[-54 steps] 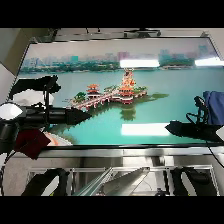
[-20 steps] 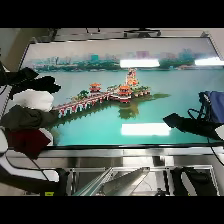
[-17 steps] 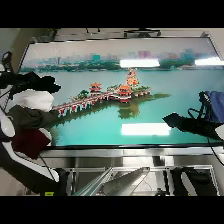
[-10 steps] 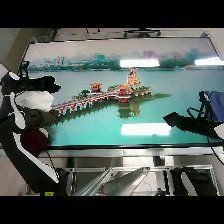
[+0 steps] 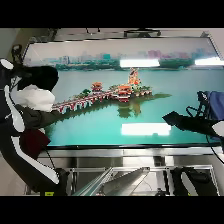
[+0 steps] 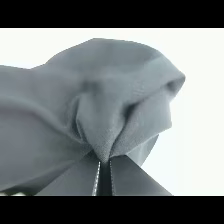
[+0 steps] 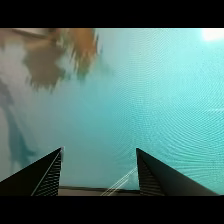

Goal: Fold the shirts.

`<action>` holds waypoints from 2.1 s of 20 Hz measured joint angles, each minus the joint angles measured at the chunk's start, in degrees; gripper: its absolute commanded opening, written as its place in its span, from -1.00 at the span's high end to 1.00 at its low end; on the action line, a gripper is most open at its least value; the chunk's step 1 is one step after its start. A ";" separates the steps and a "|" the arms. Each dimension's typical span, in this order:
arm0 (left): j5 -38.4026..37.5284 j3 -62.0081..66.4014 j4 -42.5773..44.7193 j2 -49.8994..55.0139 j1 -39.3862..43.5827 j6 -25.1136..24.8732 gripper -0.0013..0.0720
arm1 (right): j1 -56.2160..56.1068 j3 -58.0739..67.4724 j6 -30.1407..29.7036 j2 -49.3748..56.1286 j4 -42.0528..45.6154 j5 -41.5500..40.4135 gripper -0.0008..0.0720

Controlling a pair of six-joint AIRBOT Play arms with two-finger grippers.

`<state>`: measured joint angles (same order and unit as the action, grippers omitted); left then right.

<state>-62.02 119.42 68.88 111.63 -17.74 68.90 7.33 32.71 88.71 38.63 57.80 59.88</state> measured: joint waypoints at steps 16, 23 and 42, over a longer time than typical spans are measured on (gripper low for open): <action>-14.16 -30.86 -14.88 -27.50 33.42 3.19 -0.99 | 0.00 0.00 -3.98 0.33 0.55 2.60 -0.45; -26.93 -34.93 -4.11 -30.18 31.61 11.34 -0.97 | -0.02 0.07 -13.57 3.06 -5.01 4.33 -0.45; 2.01 -97.74 -22.80 -51.45 31.43 9.25 -0.90 | -13.97 24.85 -35.87 54.36 -19.71 -1.18 0.04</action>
<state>-60.01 21.67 46.09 60.18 13.69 78.15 -6.63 57.56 52.84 92.99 38.09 58.70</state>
